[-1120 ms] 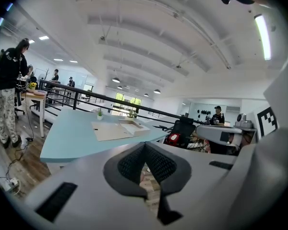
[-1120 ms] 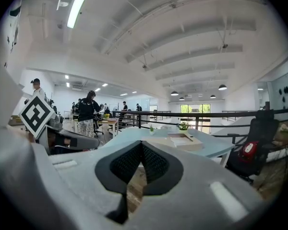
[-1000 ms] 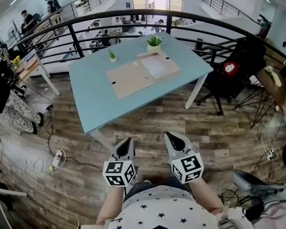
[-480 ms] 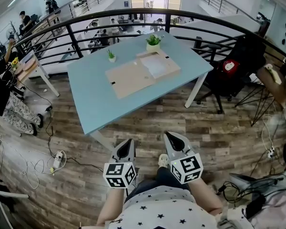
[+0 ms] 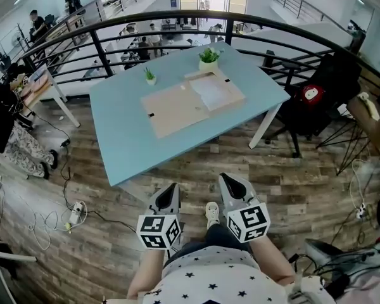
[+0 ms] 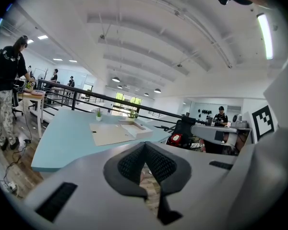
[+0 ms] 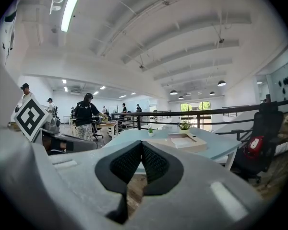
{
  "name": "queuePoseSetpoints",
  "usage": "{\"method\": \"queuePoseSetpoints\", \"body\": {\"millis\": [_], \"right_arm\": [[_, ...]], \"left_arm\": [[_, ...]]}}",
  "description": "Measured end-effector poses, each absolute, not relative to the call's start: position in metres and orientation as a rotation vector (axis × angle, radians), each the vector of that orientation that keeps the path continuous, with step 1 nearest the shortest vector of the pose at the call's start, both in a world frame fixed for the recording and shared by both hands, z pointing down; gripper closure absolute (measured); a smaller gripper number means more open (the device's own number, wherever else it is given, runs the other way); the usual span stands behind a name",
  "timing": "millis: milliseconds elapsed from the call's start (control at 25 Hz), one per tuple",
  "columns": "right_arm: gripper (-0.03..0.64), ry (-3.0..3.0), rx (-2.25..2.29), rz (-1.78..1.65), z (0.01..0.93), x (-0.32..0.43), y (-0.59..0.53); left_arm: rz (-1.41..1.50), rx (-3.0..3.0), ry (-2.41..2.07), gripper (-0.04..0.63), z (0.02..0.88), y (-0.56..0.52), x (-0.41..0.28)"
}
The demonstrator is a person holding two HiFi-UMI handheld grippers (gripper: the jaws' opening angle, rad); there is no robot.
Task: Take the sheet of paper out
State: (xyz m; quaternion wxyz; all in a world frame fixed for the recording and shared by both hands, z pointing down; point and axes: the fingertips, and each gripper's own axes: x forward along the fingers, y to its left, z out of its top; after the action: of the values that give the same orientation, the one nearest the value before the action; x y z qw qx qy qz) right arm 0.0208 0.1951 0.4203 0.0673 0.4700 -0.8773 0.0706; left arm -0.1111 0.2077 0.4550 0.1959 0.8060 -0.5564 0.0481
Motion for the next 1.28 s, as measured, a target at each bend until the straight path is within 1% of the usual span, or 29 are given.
{"method": "queuePoseSetpoints", "body": {"millis": [1280], "right_arm": [[0.612, -2.703, 1.256, 0.167, 0.398, 0.054, -0.085]], "left_arm": [[0.114, 2.201, -1.66, 0.594, 0.432, -0.06, -0.074]]}}
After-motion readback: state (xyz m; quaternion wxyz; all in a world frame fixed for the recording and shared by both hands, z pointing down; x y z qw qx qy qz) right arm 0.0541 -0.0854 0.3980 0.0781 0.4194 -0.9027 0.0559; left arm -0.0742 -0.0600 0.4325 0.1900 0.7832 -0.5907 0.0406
